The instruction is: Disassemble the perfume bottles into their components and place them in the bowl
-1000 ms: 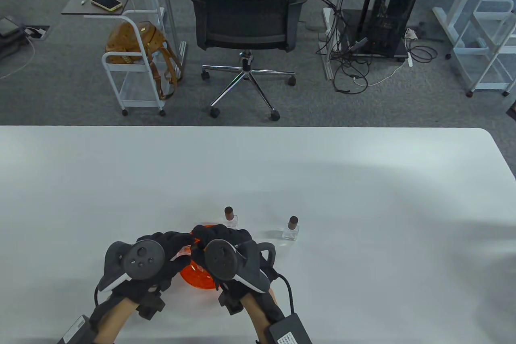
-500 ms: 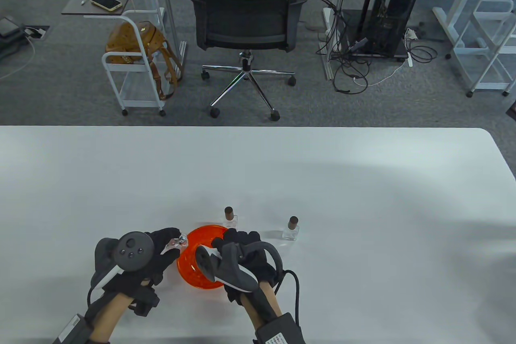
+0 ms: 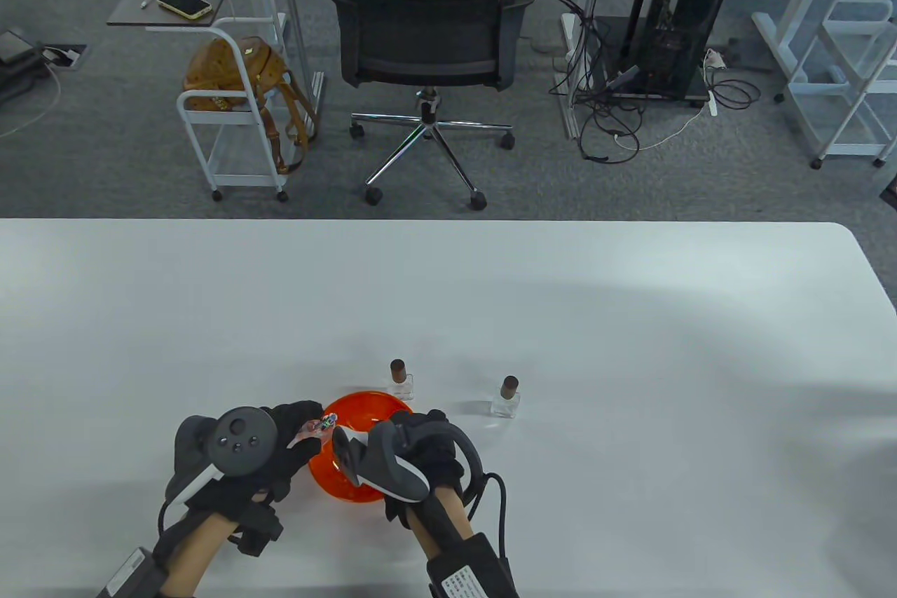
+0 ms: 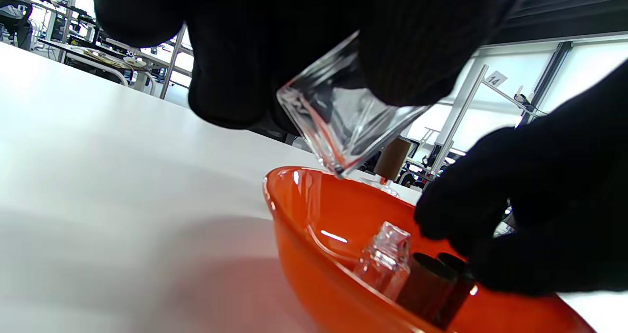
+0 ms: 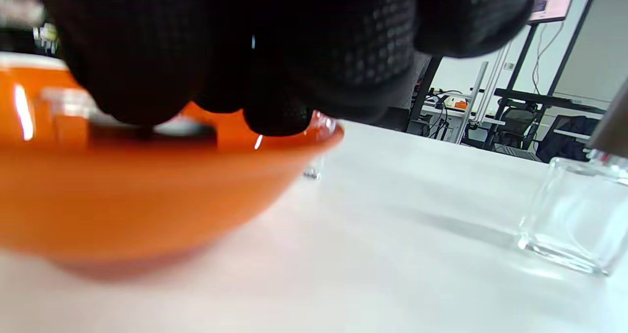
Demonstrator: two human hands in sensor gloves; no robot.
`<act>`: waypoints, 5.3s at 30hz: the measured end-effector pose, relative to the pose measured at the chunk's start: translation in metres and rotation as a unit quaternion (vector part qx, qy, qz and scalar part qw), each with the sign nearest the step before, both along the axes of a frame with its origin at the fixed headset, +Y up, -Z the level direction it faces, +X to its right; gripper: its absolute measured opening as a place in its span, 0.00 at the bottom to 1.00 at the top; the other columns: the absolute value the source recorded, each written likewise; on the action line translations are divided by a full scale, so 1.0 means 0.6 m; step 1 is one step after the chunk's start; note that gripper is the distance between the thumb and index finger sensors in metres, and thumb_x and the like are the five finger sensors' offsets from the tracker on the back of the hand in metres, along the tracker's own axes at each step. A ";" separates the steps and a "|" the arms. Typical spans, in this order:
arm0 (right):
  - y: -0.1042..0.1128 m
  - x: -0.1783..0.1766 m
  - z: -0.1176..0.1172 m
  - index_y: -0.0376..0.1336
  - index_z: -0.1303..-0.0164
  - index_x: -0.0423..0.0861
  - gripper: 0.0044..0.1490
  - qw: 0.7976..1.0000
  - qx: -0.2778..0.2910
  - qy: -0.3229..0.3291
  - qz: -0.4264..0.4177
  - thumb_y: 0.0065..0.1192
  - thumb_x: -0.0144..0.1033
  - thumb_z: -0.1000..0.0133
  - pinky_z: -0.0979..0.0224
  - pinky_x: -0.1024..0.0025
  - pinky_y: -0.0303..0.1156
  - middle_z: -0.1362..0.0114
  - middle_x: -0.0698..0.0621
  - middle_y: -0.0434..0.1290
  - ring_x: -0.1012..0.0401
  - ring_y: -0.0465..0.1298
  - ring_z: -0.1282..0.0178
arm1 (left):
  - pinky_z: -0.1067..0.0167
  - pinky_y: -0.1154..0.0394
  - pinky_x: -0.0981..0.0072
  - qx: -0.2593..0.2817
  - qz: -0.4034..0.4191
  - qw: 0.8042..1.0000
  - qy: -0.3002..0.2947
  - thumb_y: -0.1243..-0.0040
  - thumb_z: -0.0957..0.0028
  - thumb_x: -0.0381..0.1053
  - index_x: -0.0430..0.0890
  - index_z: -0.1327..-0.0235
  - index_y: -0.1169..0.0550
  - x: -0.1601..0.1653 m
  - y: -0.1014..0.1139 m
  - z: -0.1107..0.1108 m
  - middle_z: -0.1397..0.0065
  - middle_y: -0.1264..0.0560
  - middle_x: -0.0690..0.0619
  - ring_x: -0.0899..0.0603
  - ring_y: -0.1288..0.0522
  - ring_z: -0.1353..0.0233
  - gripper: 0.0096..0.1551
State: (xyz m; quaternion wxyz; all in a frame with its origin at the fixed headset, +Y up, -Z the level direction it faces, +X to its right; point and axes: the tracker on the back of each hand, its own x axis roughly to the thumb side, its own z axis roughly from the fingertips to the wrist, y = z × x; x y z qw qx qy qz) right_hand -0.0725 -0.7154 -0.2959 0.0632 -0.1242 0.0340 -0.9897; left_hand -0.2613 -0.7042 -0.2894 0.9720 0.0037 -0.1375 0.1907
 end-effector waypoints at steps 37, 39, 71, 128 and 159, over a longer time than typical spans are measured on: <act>0.039 0.009 0.020 0.72 0.48 0.58 0.27 0.961 0.008 0.023 -0.274 0.69 0.50 0.58 0.39 0.53 0.79 0.48 0.59 0.83 0.68 0.86 0.63 | 0.38 0.27 0.38 0.020 0.009 0.999 -0.049 0.30 0.54 0.52 0.51 0.35 0.20 0.027 0.003 0.014 0.32 0.18 0.45 0.40 0.13 0.41 0.30; 0.039 0.008 0.021 0.68 0.43 0.58 0.30 0.961 -0.006 0.031 -0.274 0.71 0.47 0.58 0.37 0.52 0.78 0.40 0.57 0.79 0.68 0.85 0.57 | 0.37 0.27 0.38 0.022 0.007 0.999 -0.045 0.31 0.54 0.52 0.51 0.35 0.20 0.028 0.004 0.014 0.32 0.18 0.46 0.40 0.13 0.42 0.30; 0.039 0.000 0.026 0.71 0.47 0.59 0.28 0.969 0.037 0.038 -0.241 0.65 0.54 0.57 0.38 0.53 0.79 0.48 0.58 0.83 0.68 0.86 0.61 | 0.38 0.26 0.38 0.020 0.017 0.998 -0.052 0.30 0.54 0.51 0.48 0.36 0.20 0.025 0.002 0.012 0.33 0.18 0.44 0.39 0.13 0.42 0.31; 0.036 -0.005 0.027 0.73 0.49 0.58 0.26 0.972 0.037 0.043 -0.230 0.66 0.52 0.57 0.38 0.53 0.79 0.50 0.59 0.83 0.67 0.86 0.63 | 0.38 0.26 0.38 0.016 0.004 0.998 -0.052 0.30 0.55 0.53 0.48 0.36 0.19 0.025 0.002 0.015 0.33 0.18 0.44 0.39 0.13 0.42 0.31; 0.037 -0.003 0.028 0.69 0.45 0.60 0.28 0.972 0.028 0.046 -0.229 0.70 0.49 0.58 0.36 0.53 0.78 0.43 0.58 0.80 0.68 0.85 0.58 | 0.38 0.26 0.38 0.017 0.006 0.999 -0.050 0.31 0.54 0.53 0.48 0.36 0.20 0.028 0.003 0.014 0.33 0.17 0.44 0.40 0.12 0.42 0.31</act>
